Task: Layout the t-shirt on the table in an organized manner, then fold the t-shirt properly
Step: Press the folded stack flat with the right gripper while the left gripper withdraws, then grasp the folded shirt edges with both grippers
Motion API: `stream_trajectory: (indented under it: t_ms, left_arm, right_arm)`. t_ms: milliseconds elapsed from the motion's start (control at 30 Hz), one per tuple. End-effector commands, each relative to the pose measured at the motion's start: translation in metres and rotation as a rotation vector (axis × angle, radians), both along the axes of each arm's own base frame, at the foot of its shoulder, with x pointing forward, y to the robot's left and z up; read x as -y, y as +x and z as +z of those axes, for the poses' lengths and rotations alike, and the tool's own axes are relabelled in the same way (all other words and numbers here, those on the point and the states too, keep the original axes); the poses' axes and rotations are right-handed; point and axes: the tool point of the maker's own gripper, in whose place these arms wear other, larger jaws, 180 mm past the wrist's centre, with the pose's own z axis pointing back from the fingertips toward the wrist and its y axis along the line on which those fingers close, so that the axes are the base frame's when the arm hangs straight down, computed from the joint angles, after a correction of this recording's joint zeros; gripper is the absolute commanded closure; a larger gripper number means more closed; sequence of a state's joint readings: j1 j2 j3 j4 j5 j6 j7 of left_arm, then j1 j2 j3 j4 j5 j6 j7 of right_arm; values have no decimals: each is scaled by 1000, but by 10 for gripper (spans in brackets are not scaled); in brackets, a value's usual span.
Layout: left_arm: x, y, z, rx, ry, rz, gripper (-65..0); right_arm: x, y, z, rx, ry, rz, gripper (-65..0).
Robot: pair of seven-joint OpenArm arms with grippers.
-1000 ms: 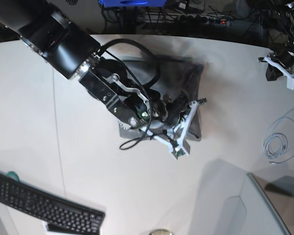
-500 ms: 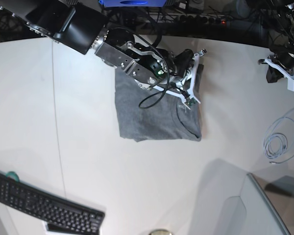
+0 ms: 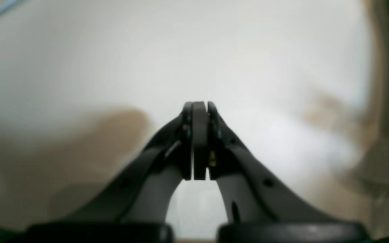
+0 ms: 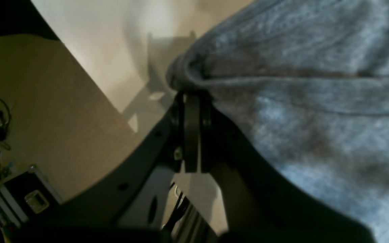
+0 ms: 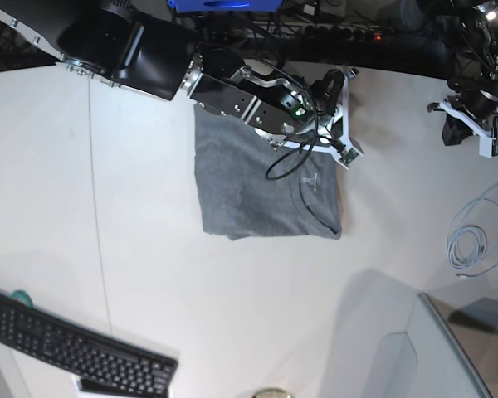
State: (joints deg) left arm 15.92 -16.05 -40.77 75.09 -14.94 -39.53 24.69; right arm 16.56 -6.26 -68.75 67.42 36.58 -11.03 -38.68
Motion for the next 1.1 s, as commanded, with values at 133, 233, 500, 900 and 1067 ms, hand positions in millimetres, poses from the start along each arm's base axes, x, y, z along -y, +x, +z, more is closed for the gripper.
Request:
stream_trajectory:
  t_ms: [133,233,500,900,1067]
  left_arm:
    - [23,20,31,47,34,-58,0]
    - [46,31,45,74,0,-70,0]
    - [128,48,42,113,-215,-198,-489]
    - [190,67,-6,7,-392,-275,-650]
    - [212,70,-18,-32,-429,-313,-650]
  right_arm:
    - [3,36,75,79,170,-40,0]
    - [41,58,95,68,235,-191,0]
    - [141,90,113,137,265,-462,0]
    - [180,77,86,99,192,-542,0]
    - [180,74,84,90,190,-543,0]
